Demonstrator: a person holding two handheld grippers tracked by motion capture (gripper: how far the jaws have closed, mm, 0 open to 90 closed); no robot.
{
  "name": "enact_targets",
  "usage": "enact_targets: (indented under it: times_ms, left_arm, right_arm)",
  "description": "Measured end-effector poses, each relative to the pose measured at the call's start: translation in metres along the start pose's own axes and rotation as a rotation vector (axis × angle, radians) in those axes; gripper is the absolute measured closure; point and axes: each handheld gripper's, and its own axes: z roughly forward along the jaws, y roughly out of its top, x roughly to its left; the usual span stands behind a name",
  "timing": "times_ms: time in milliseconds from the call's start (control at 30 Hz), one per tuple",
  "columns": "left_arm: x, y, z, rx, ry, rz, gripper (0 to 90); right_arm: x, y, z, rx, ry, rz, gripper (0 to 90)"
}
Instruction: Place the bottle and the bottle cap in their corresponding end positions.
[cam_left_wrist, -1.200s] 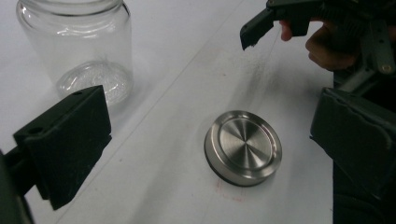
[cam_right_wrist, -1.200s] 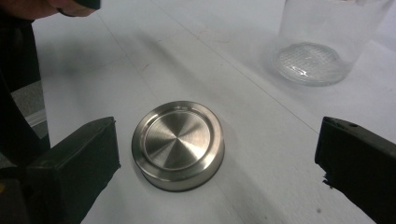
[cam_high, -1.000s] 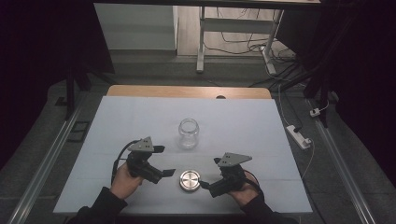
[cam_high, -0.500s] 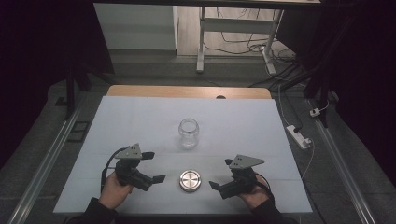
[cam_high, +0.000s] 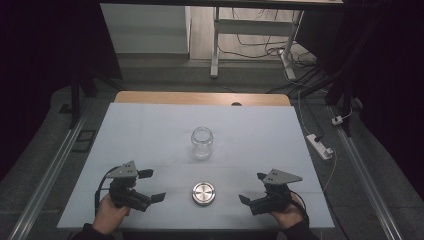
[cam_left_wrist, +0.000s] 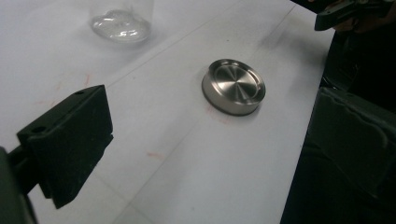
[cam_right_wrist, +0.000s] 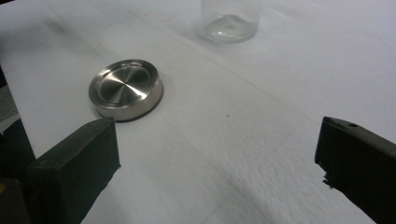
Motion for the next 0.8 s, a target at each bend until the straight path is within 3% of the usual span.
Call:
enact_targets:
  times_ms: [367,800]
  left_arm:
    - [0.0,-0.023,-0.026,-0.004,0.062,-0.046,0.5]
    - [0.0,-0.059,-0.054,0.013,0.18,-0.124,1.0]
  right_arm:
    - [-0.014,-0.018,-0.027,0.006,-0.095,0.057,0.0]
    - [-0.024,-0.042,-0.06,0.006,-0.206,0.122,0.0]
